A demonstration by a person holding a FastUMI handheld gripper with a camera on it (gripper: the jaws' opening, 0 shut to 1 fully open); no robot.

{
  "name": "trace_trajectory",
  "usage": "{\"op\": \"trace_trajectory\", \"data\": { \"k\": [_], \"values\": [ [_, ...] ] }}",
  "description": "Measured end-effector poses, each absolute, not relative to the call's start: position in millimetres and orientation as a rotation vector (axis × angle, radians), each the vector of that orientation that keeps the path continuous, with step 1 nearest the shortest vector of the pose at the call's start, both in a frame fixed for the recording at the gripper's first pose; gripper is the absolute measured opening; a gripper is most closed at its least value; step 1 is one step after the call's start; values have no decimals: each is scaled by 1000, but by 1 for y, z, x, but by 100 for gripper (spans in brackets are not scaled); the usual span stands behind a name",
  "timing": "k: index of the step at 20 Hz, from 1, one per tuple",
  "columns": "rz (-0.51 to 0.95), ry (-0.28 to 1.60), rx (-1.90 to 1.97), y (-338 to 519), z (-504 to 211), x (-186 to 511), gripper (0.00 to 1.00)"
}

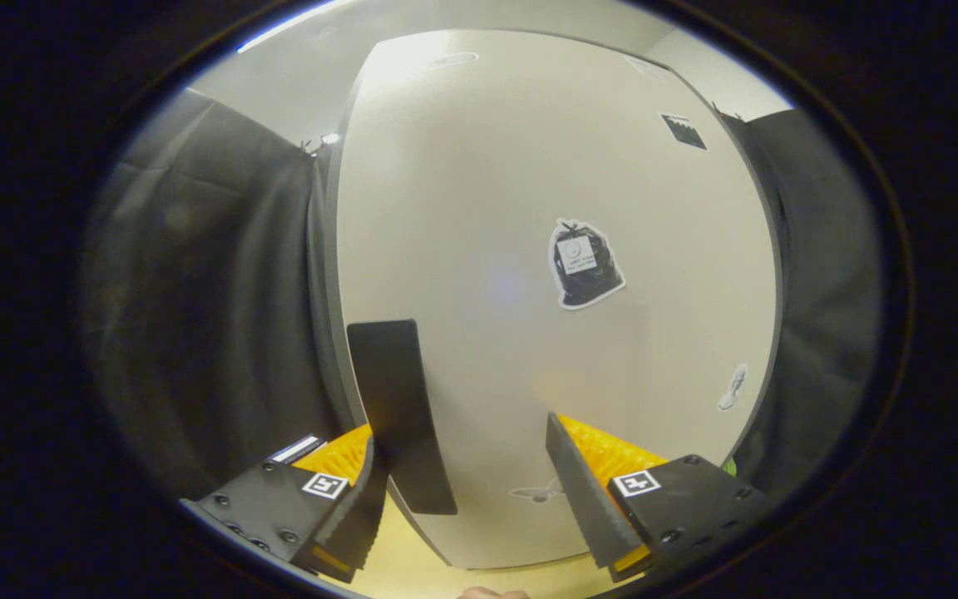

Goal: Open the shoe cabinet door, grab the shoes and put them into the shoe cabinet, then close the shoe cabinet door.

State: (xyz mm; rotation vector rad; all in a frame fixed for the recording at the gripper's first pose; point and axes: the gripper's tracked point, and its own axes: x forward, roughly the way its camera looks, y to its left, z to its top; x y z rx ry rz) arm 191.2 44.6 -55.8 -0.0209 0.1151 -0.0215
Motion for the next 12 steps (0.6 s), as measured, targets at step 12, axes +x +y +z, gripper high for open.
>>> {"op": "trace_trajectory", "data": {
  "k": [12],
  "values": [
    [-14, 82, 4, 52, -50, 186, 99]
  ]
}}
